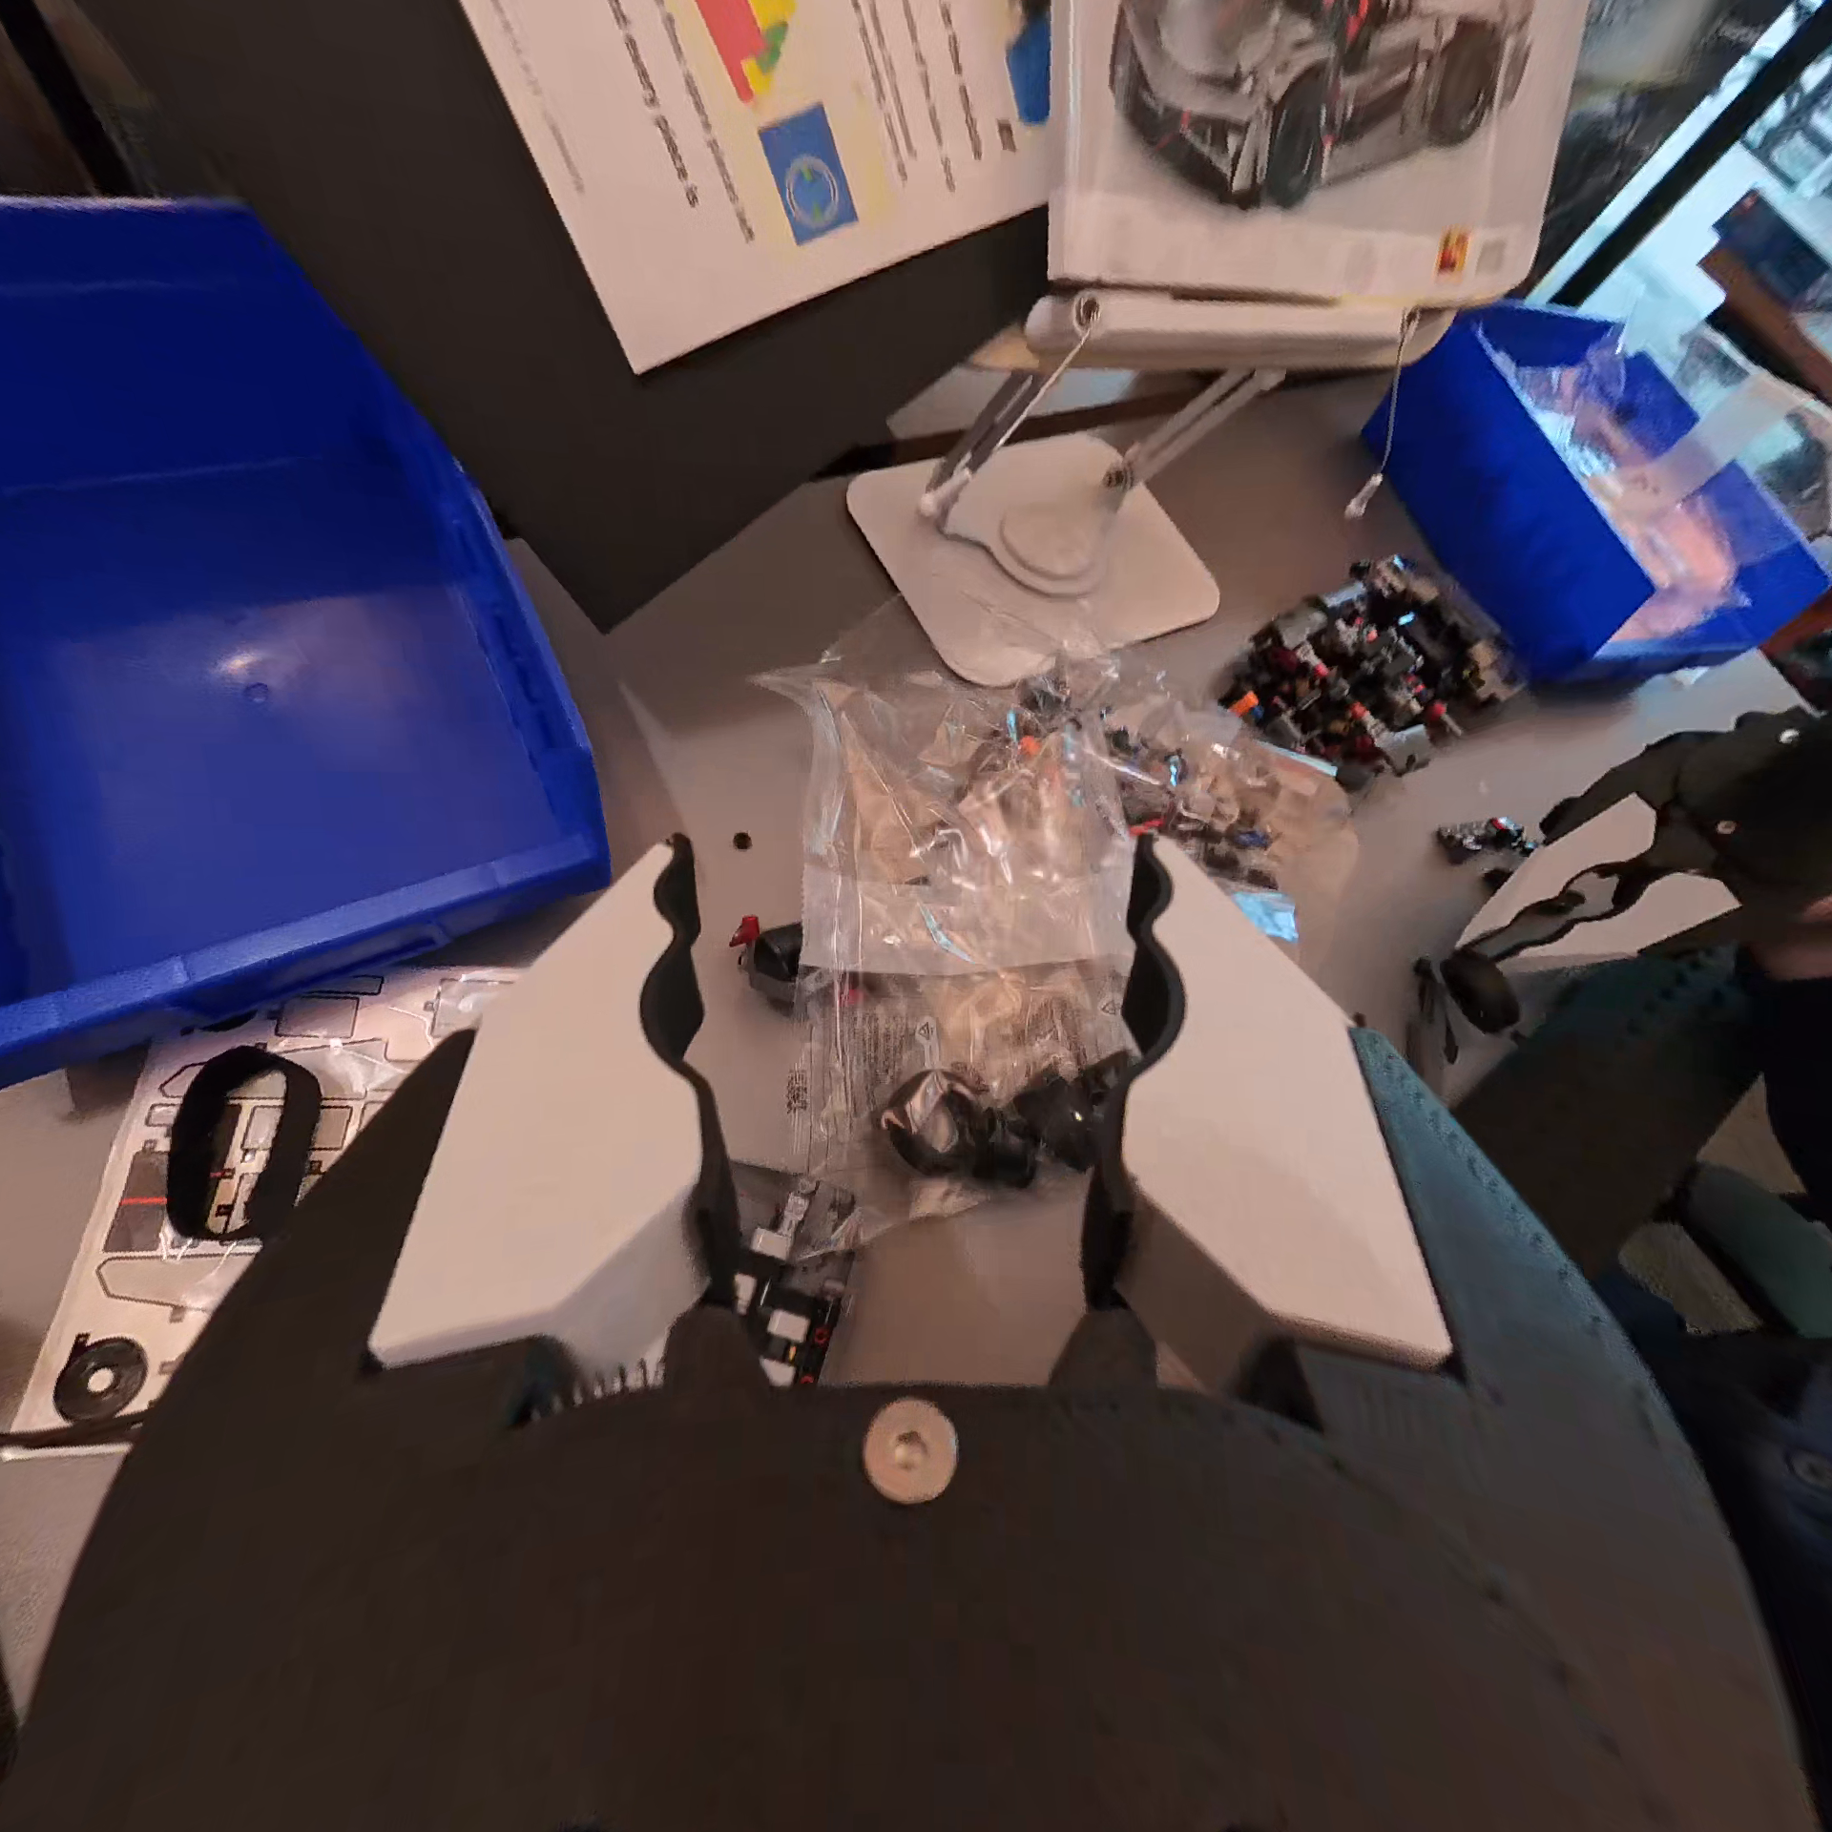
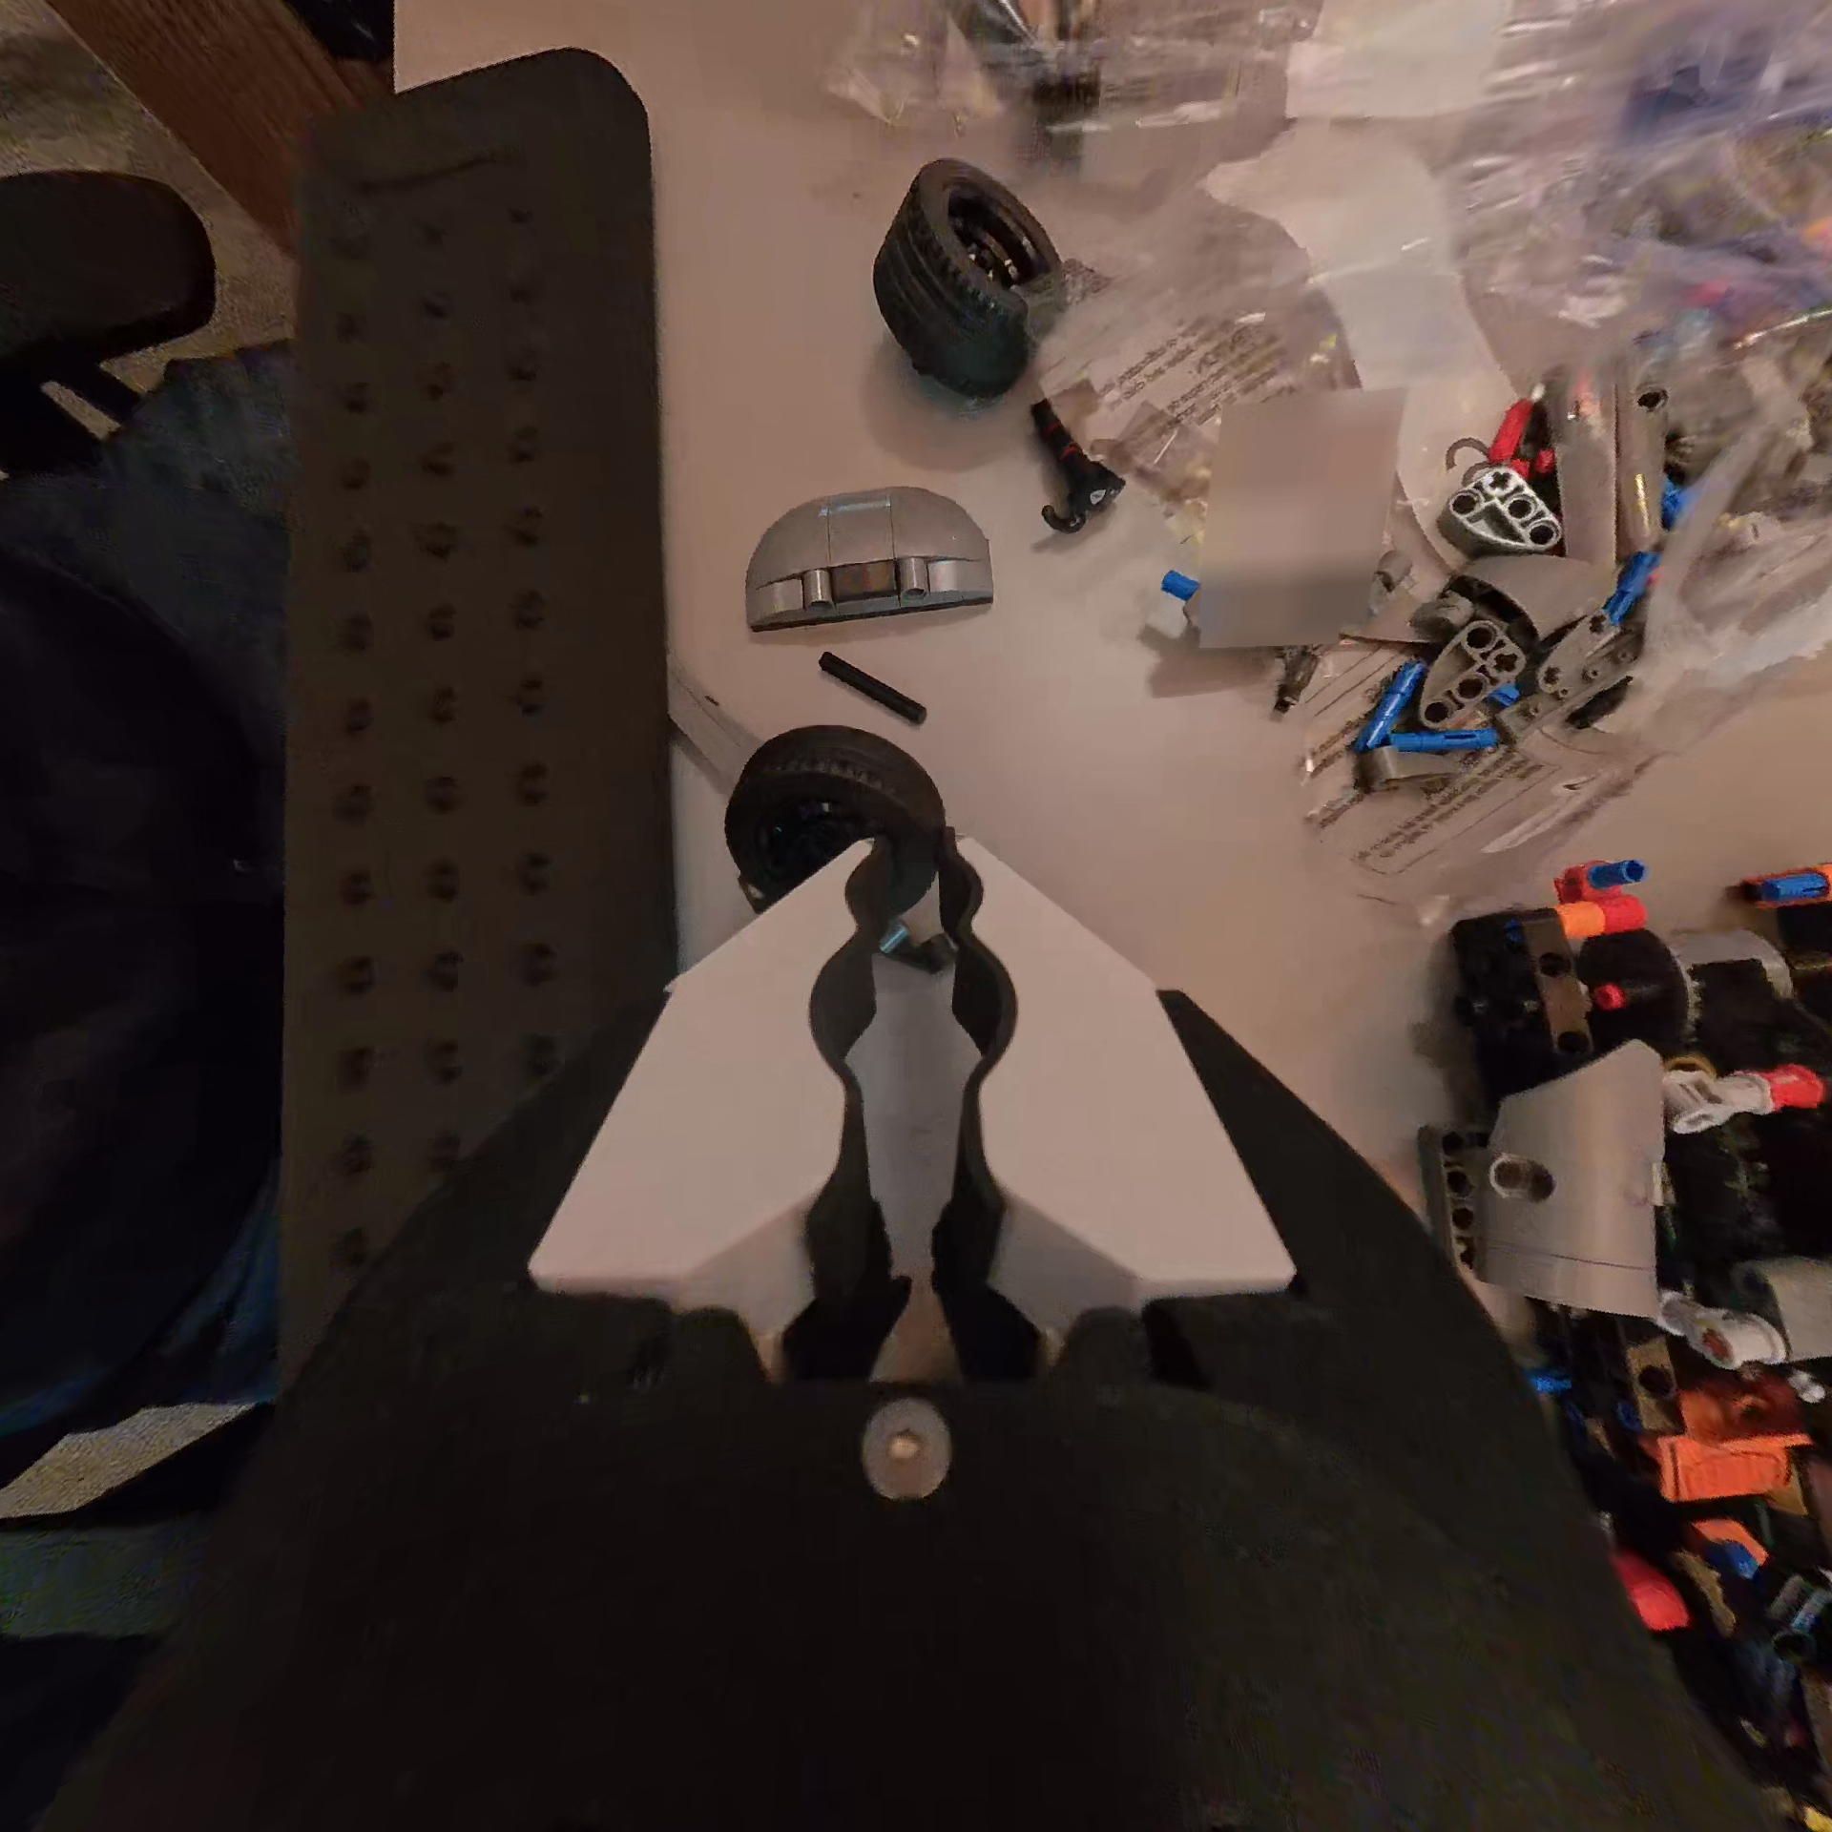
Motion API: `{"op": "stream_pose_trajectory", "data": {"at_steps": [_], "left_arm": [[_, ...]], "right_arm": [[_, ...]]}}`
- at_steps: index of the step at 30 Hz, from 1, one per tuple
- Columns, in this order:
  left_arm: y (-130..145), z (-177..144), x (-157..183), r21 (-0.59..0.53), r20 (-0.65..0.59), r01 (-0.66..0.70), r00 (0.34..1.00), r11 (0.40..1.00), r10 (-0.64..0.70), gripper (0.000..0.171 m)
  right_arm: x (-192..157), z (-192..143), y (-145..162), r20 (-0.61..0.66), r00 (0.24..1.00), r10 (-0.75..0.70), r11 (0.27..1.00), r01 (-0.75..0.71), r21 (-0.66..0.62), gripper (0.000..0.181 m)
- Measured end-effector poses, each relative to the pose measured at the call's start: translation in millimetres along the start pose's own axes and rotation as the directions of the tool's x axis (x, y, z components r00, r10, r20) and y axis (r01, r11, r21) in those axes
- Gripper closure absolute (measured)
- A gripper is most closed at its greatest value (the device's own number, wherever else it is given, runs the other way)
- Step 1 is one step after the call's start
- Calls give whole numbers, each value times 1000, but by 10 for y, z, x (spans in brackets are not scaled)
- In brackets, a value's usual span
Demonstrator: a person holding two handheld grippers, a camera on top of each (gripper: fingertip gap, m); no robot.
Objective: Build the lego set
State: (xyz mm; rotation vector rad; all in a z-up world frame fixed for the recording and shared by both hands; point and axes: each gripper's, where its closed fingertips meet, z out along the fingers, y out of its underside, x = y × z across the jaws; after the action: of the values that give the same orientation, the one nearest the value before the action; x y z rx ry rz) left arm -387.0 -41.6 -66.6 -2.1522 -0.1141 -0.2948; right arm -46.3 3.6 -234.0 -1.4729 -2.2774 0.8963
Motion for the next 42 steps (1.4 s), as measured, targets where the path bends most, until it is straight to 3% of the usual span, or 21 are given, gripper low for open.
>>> {"op": "stream_pose_trajectory", "data": {"at_steps": [4, 8, 11, 14, 18, 20, 23, 27, 28, 29, 33, 35, 39, 42], "left_arm": [[-2, -62, 282, 40, 24, -107, 994, 993, 106, 97], [111, 96, 964, 64, -110, -150, 982, 987, 156, 111], [302, 406, 1624, 67, -273, -193, 940, 979, 204, 118], [723, 867, 2210, -6, -385, -261, 891, 965, 239, 118], [1187, 1414, 2767, -38, -436, -334, 854, 942, 285, 120], [1213, 1585, 2850, 13, -386, -364, 858, 931, 340, 130], [1147, 1630, 2917, 92, -409, -301, 857, 949, 312, 145], [1105, 1579, 2897, 130, -483, -255, 828, 958, 286, 154], [1111, 1536, 2948, 147, -527, -267, 794, 953, 304, 155], [1117, 1488, 3009, 165, -572, -275, 756, 947, 319, 158], [1132, 1494, 3014, 187, -568, -350, 724, 918, 392, 159], [1147, 1460, 3059, 192, -591, -382, 690, 904, 417, 159], [1151, 1503, 3054, 168, -572, -435, 688, 885, 446, 158], [1145, 1622, 2967, 138, -479, -463, 742, 875, 468, 159]], "right_arm": [[48, -111, -171, -8, 1000, 21, 992, -20, 126, 174], [117, -292, -454, -30, 998, 56, 951, -44, 307, 174], [189, -402, -589, -78, 993, 84, 918, -47, 393, 174], [243, -462, -643, -134, 985, 105, 899, -37, 436, 174], [249, -460, -647, -155, 981, 116, 890, -34, 454, 174], [254, -463, -661, -173, 977, 121, 885, -27, 465, 174], [259, -548, -682, -178, 976, 123, 863, -17, 505, 174], [181, -662, -727, -49, 991, 127, 804, -74, 590, 165], [154, -675, -734, -13, 993, 121, 796, -89, 599, 162], [128, -673, -741, 24, 993, 117, 792, -107, 601, 161], [61, -578, -702, 121, 986, 113, 809, -162, 566, 148], [-39, -615, -745, 167, 983, 72, 799, -157, 580, 164], [27, -609, -723, 73, 994, 78, 819, -106, 564, 167], [135, -576, -674, -20, 994, 112, 841, -84, 535, 167]]}}
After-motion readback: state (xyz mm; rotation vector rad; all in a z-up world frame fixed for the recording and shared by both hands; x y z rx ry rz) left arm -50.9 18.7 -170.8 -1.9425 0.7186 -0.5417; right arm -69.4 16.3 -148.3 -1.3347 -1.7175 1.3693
